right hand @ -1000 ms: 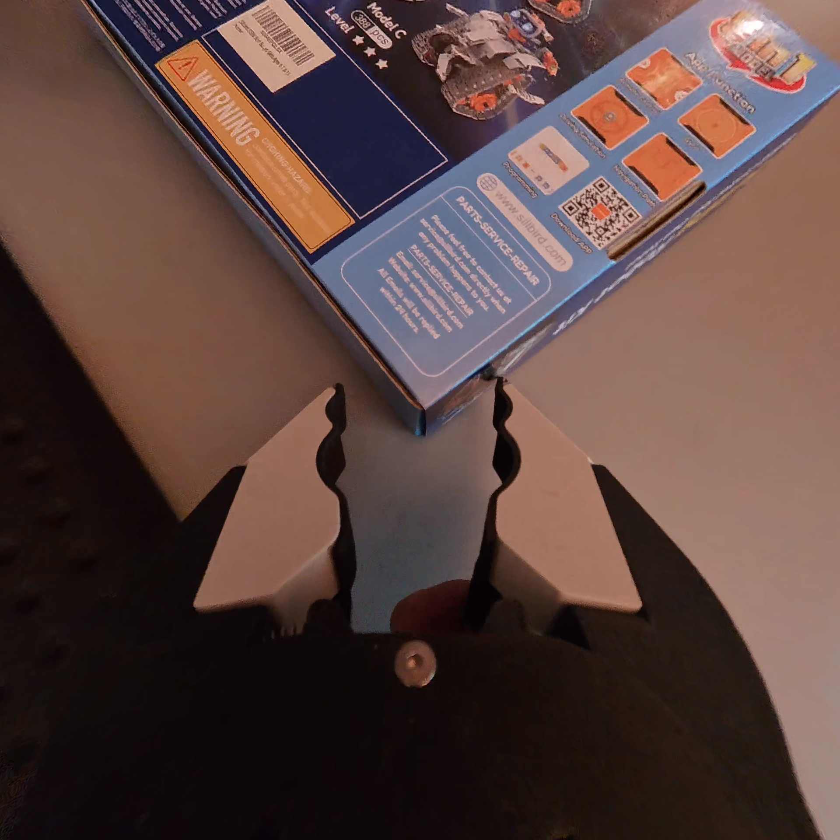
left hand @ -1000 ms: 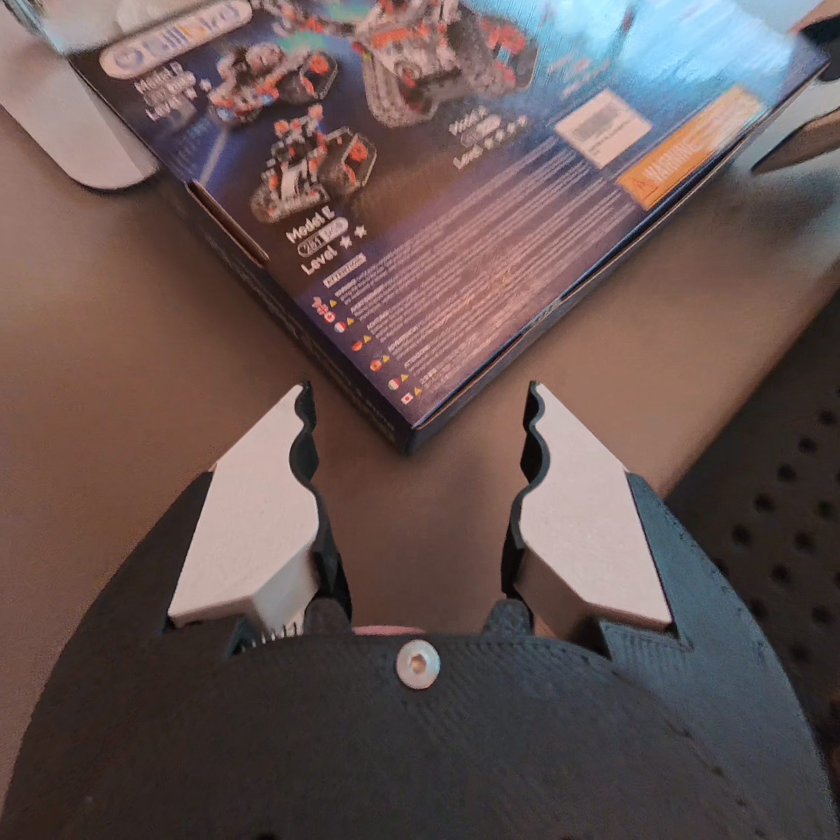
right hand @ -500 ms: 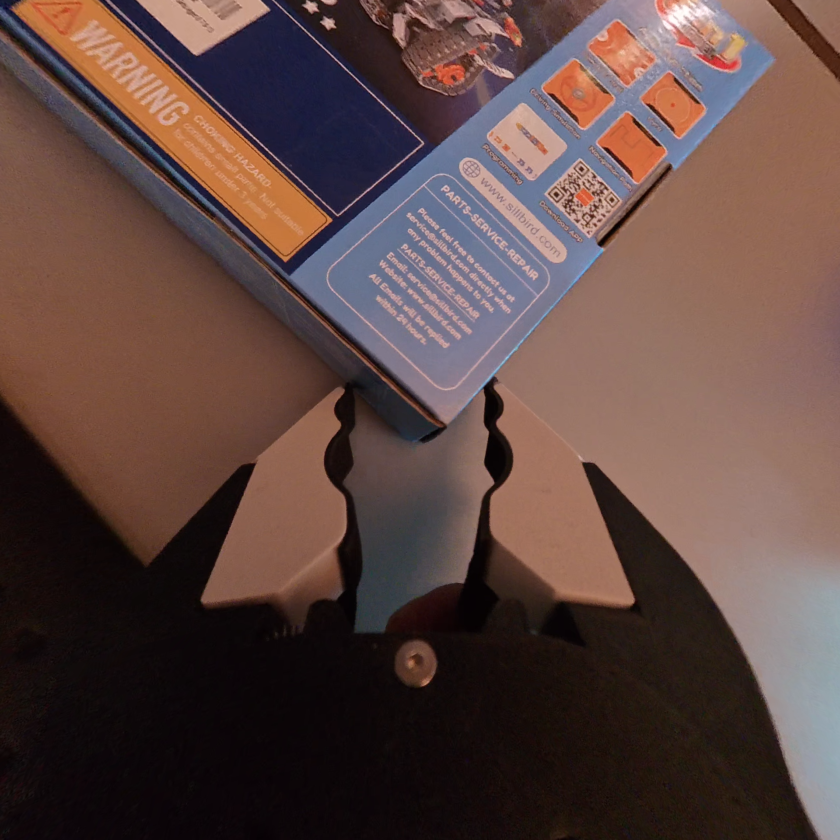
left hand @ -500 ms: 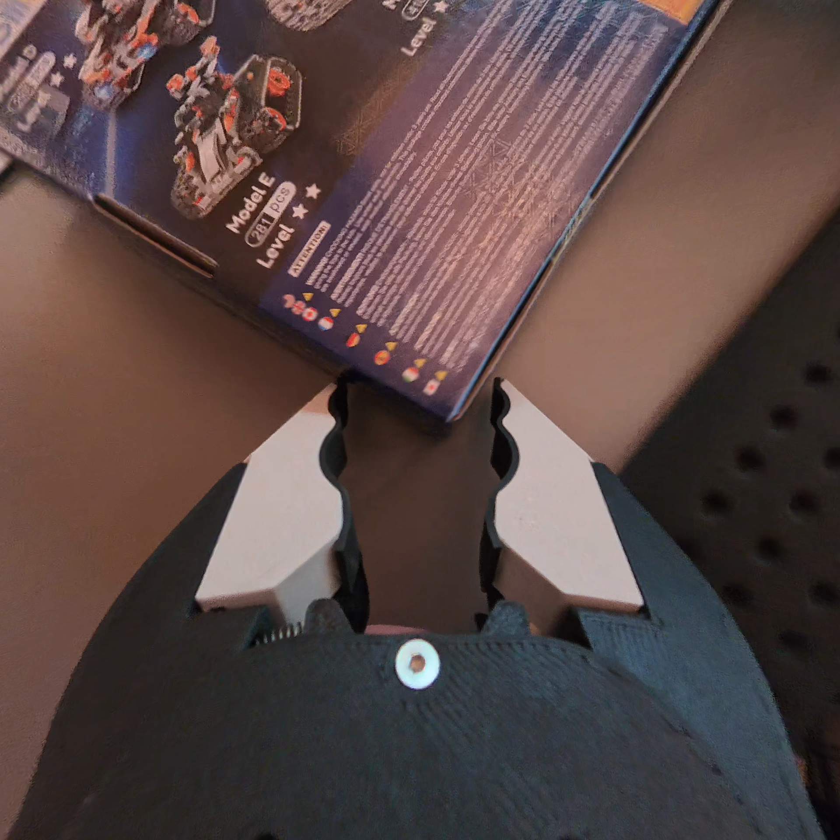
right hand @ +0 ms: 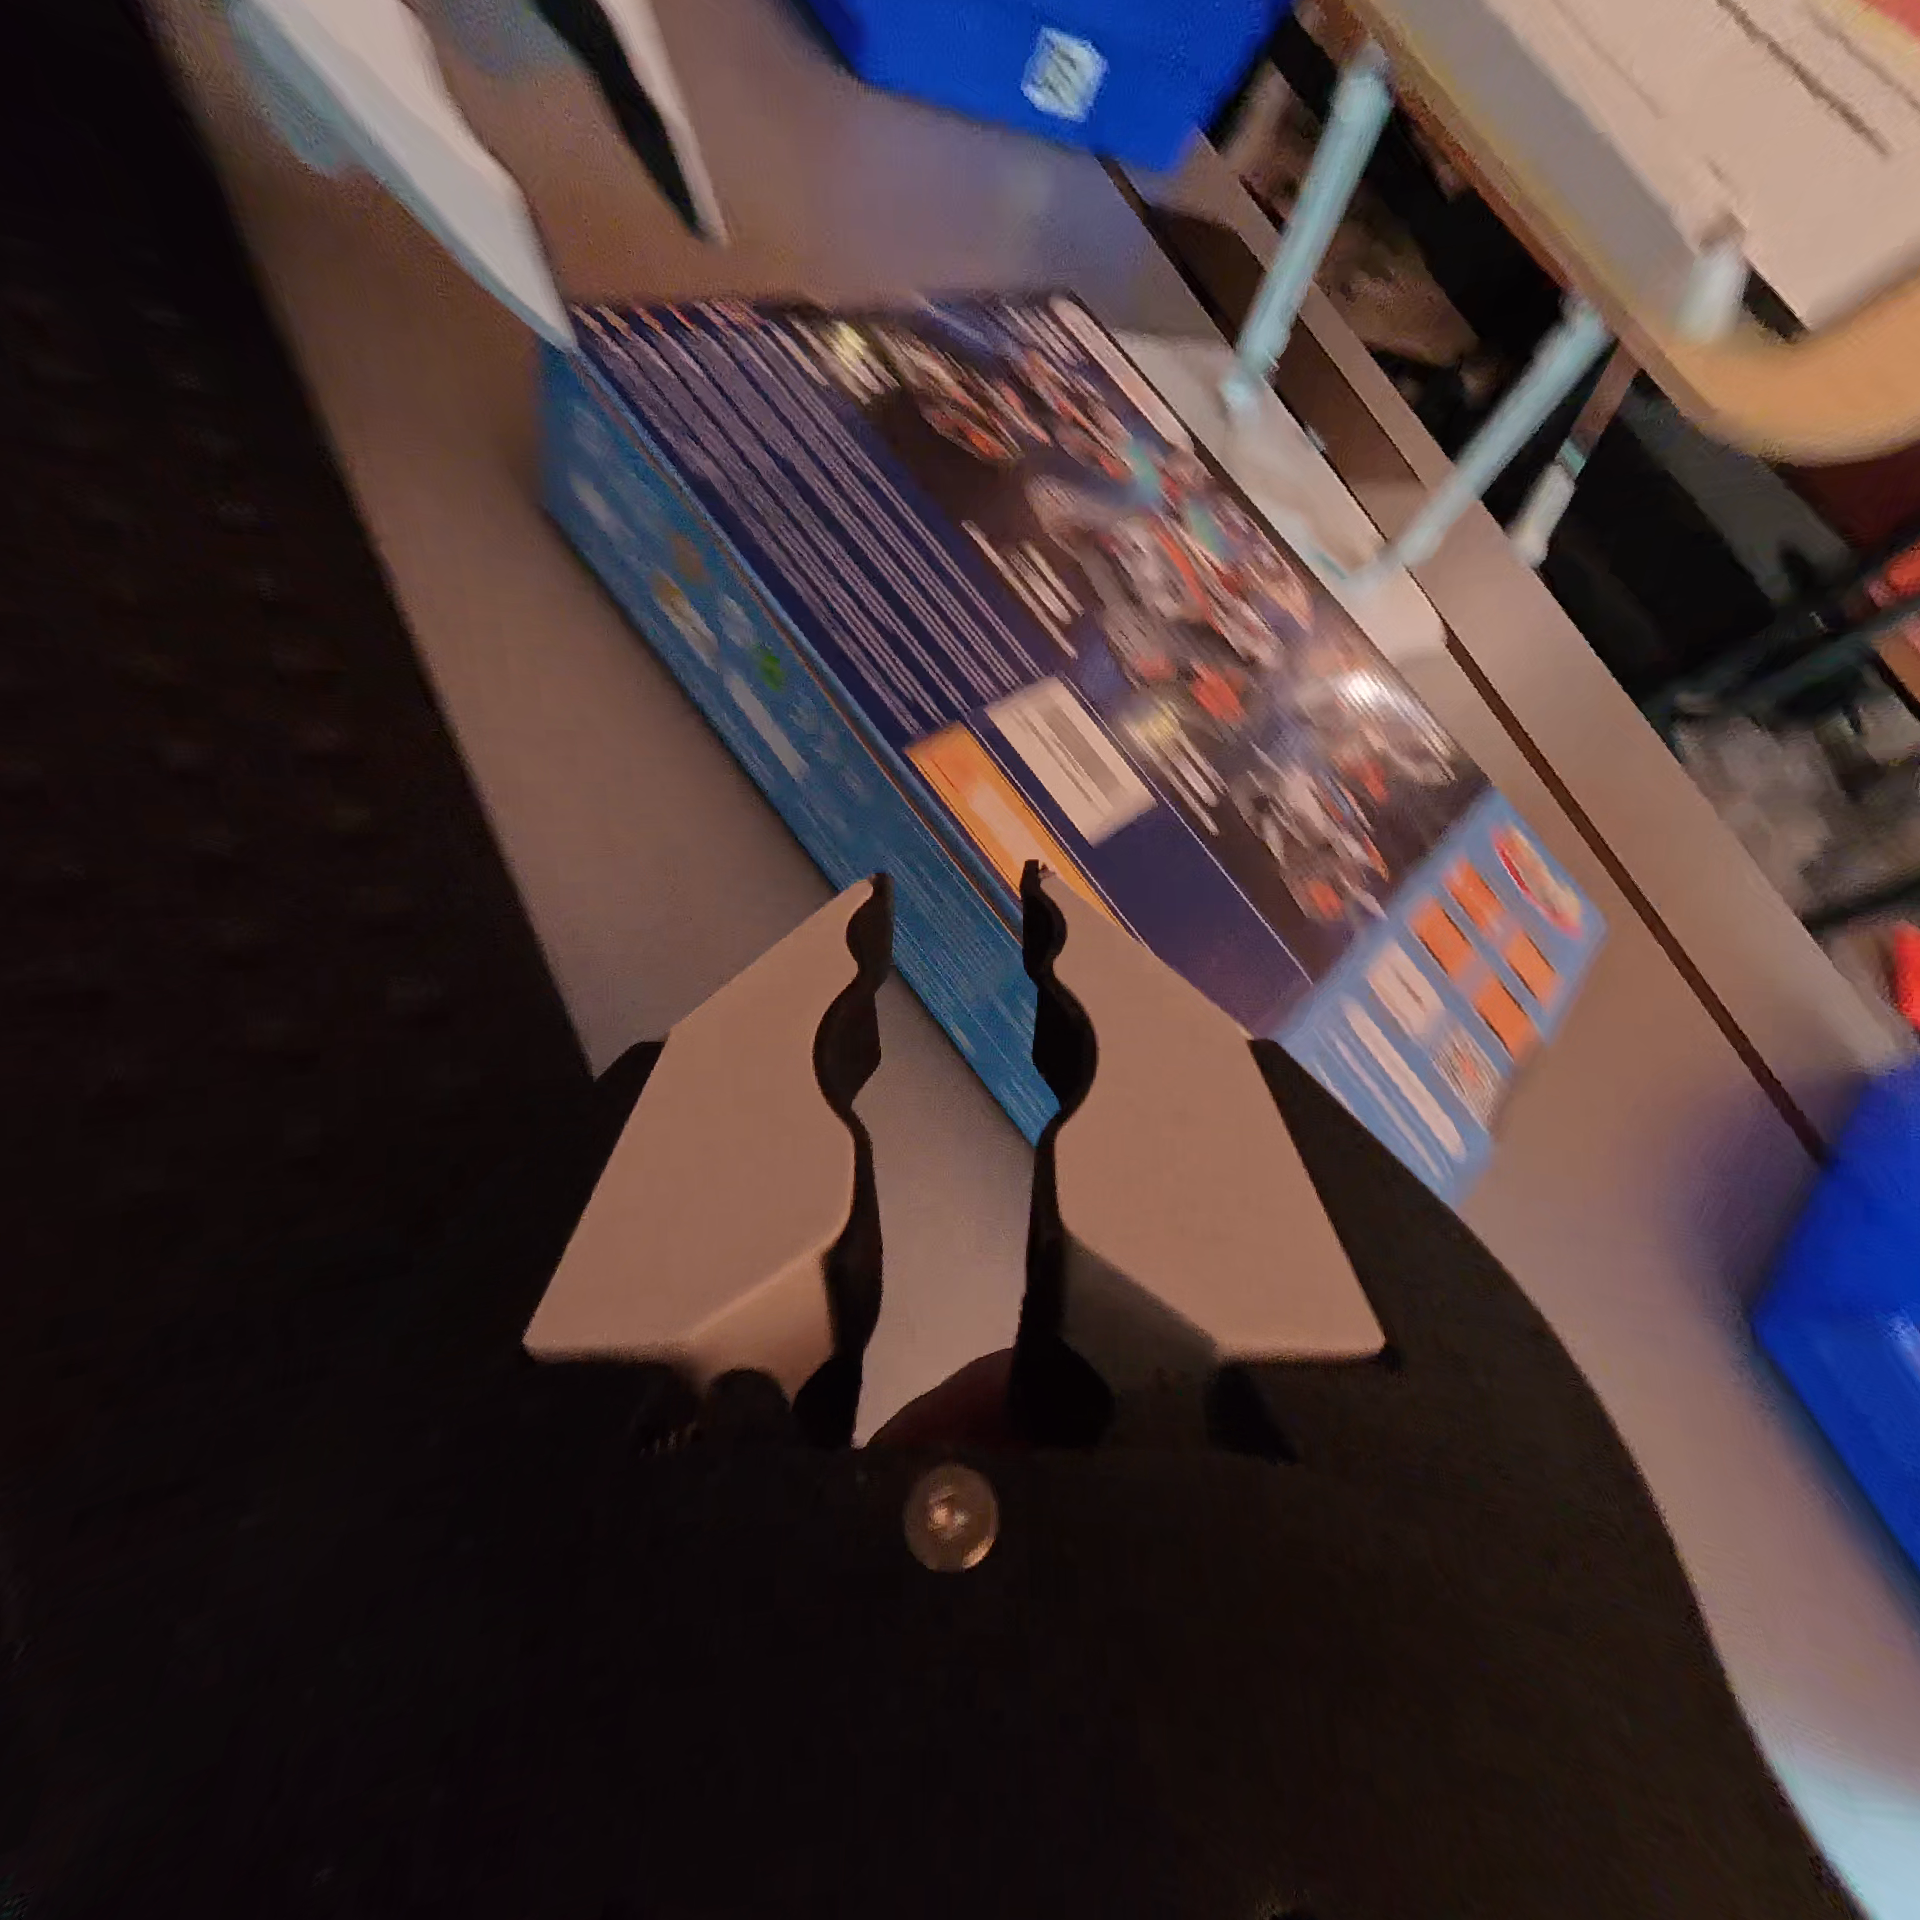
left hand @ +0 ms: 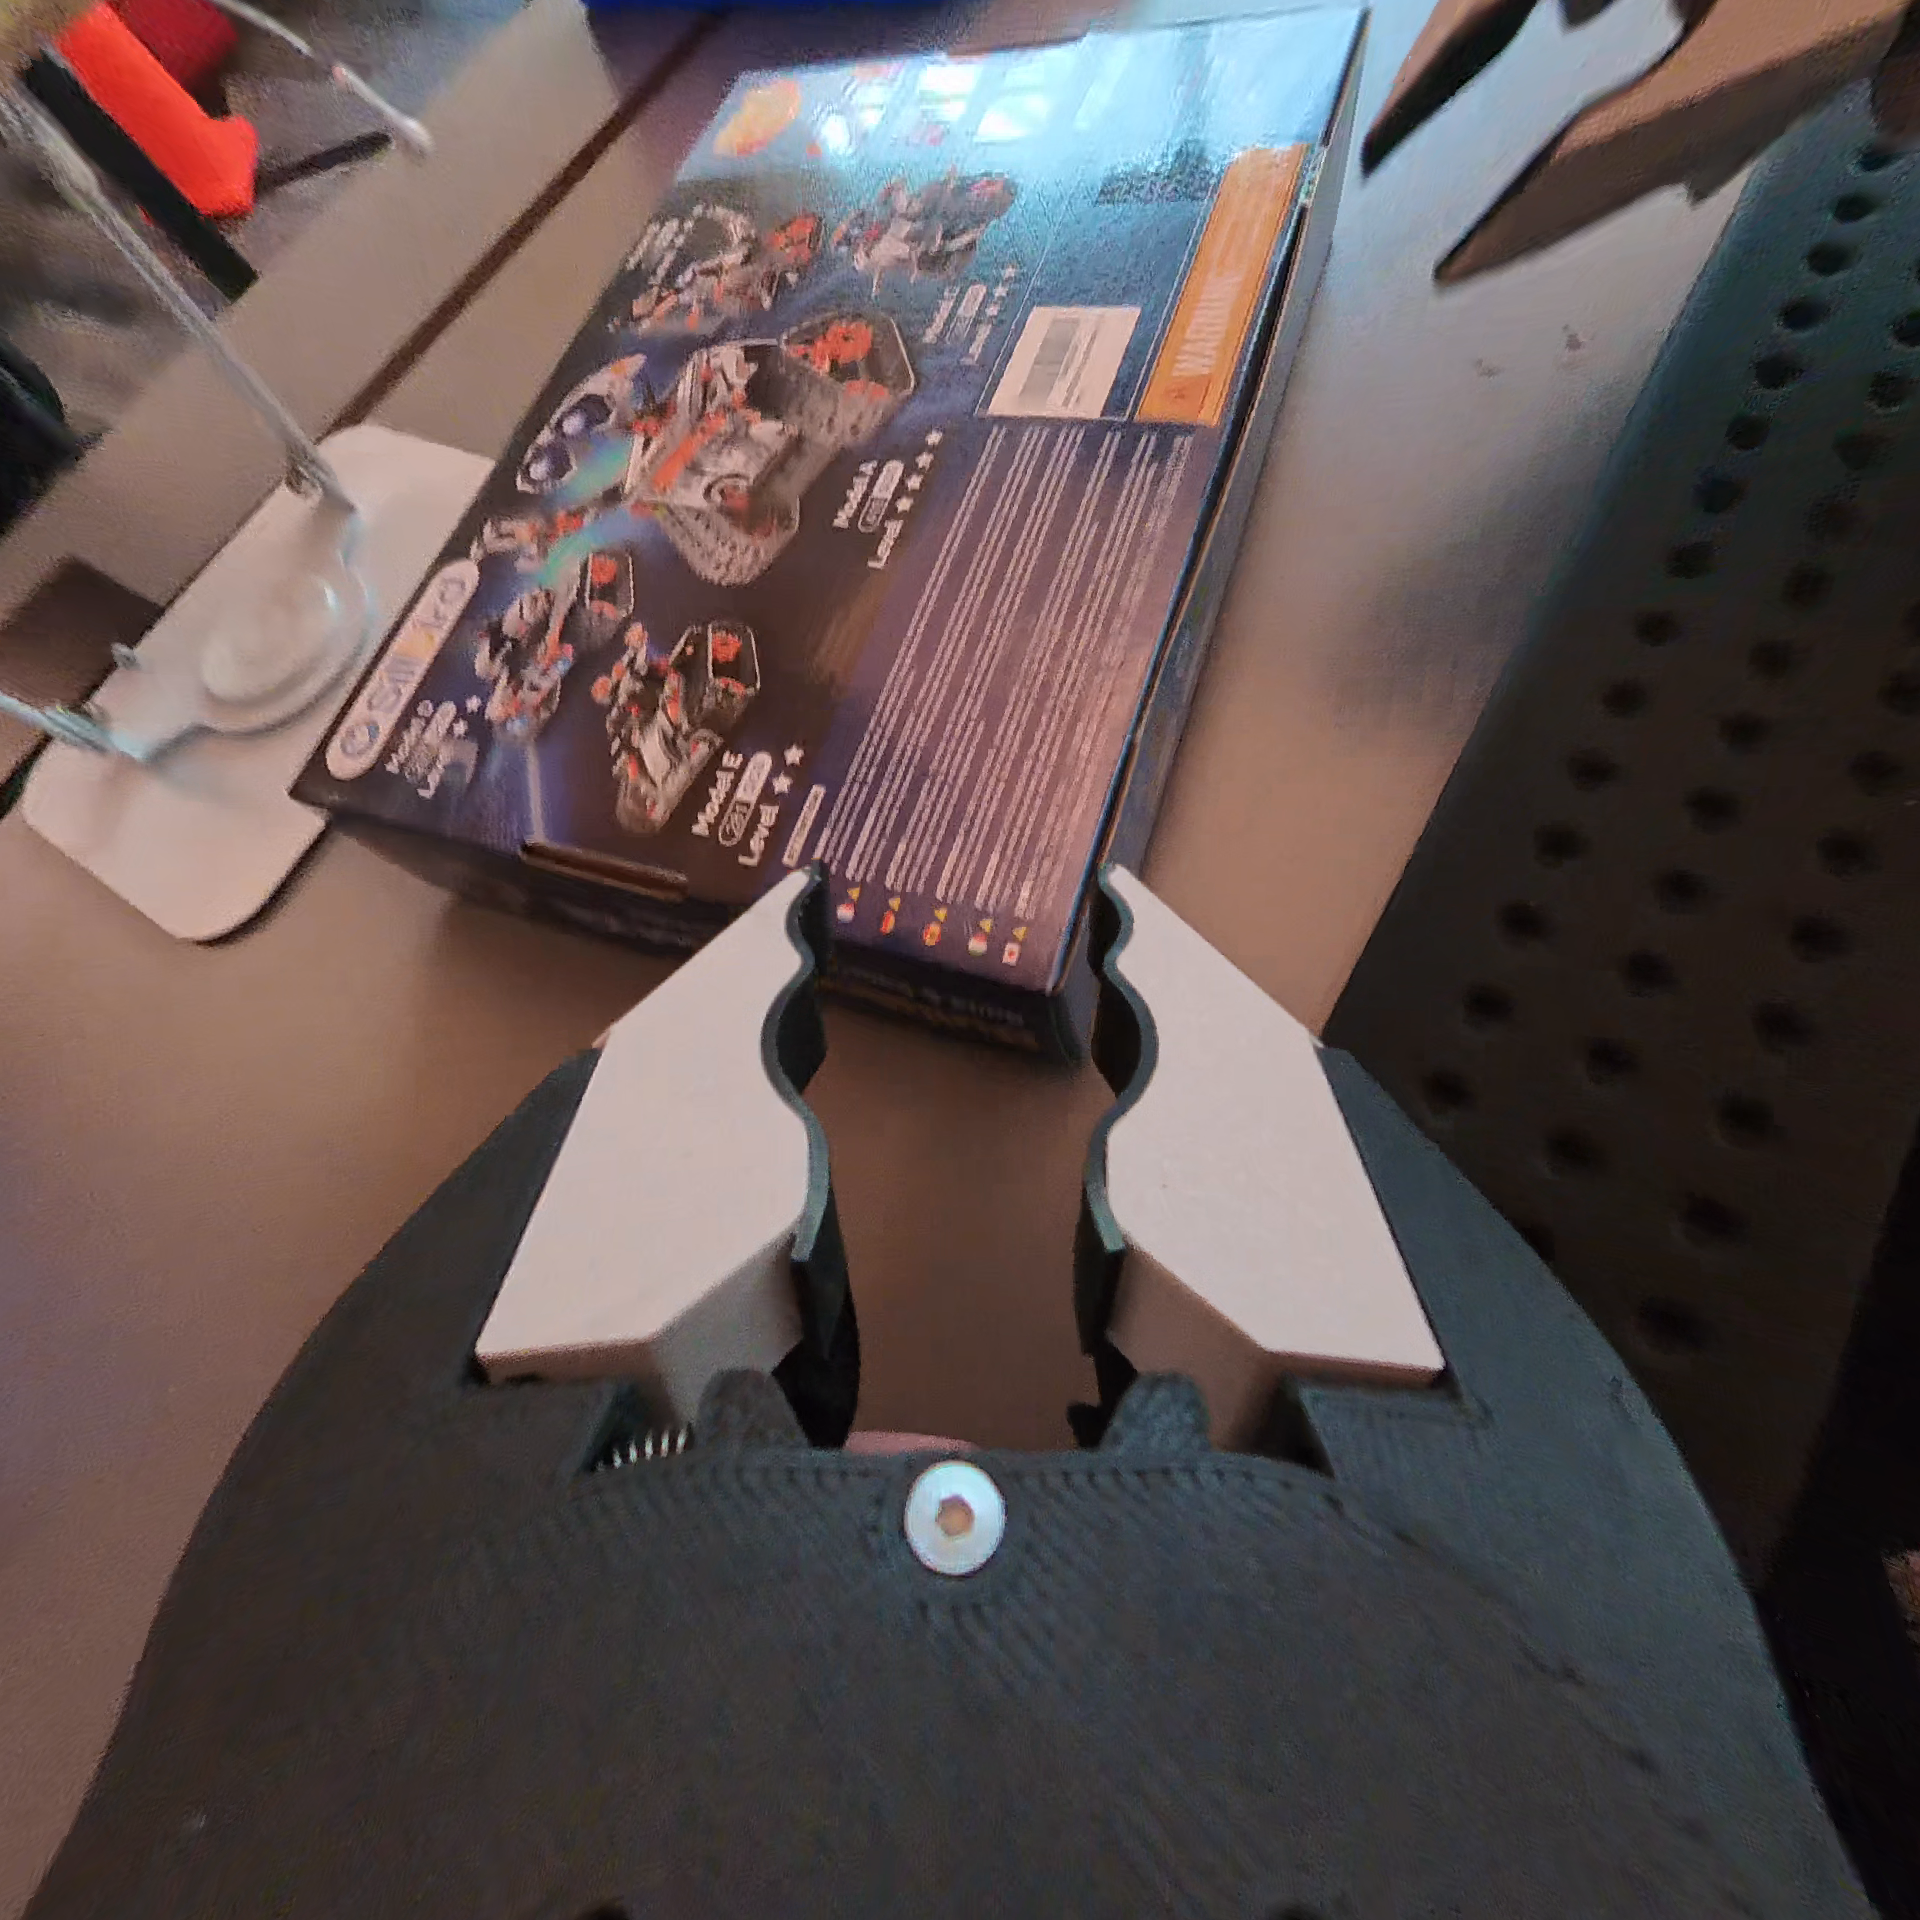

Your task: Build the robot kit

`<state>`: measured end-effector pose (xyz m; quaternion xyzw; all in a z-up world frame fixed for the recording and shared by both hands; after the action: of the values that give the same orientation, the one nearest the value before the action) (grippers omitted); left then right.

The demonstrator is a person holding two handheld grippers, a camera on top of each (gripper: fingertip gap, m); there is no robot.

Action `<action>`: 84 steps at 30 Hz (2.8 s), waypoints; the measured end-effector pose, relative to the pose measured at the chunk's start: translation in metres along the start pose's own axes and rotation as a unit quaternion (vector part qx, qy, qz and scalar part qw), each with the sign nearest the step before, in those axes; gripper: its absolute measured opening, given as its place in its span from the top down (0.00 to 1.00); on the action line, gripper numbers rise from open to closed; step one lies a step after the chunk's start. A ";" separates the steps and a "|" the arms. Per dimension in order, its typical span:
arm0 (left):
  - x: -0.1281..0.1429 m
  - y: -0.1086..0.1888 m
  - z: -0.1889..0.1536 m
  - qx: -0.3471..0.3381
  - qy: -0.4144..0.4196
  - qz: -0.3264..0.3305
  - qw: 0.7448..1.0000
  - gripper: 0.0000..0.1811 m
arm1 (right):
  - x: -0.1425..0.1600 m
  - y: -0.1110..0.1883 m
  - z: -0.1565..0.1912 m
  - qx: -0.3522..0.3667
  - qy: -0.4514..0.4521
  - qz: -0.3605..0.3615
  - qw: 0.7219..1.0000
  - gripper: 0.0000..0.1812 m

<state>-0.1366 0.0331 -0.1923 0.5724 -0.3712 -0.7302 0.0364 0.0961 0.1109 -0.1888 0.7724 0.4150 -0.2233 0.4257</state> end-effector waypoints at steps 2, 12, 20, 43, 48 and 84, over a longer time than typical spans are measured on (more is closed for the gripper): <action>-0.002 -0.007 0.002 0.000 -0.007 0.004 1.000 0.75 | -0.016 -0.017 0.011 -0.028 0.034 -0.017 0.999 0.87; -0.006 -0.030 0.003 0.040 -0.009 -0.027 0.999 0.90 | -0.031 -0.064 0.025 -0.083 0.095 -0.018 0.992 0.93; -0.005 -0.037 0.006 0.026 -0.012 -0.038 0.999 1.00 | -0.031 -0.066 0.025 -0.097 0.112 -0.021 0.989 0.95; -0.001 -0.037 0.008 0.033 -0.004 -0.050 0.998 1.00 | -0.038 -0.075 0.022 -0.119 0.110 -0.038 0.986 1.00; -0.001 -0.038 0.009 0.033 -0.001 -0.052 0.998 1.00 | -0.039 -0.077 0.022 -0.124 0.118 -0.038 0.985 1.00; -0.005 -0.046 0.007 0.052 0.001 -0.068 0.996 1.00 | -0.072 -0.112 0.049 -0.194 0.103 -0.082 0.972 1.00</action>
<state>-0.1237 0.0727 -0.2144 0.5985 -0.3682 -0.7102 -0.0428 -0.0368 0.0695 -0.2179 0.6576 0.5538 -0.0914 0.5025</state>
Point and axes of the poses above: each gripper's, where its closed fingertips meet, y back along the fingers, x out of its underside, z = x × y across the jaws, the point moved 7 cm from there along y, back along the fingers, and after that the axes turned 11 degrees about y, right-handed, at the moved point
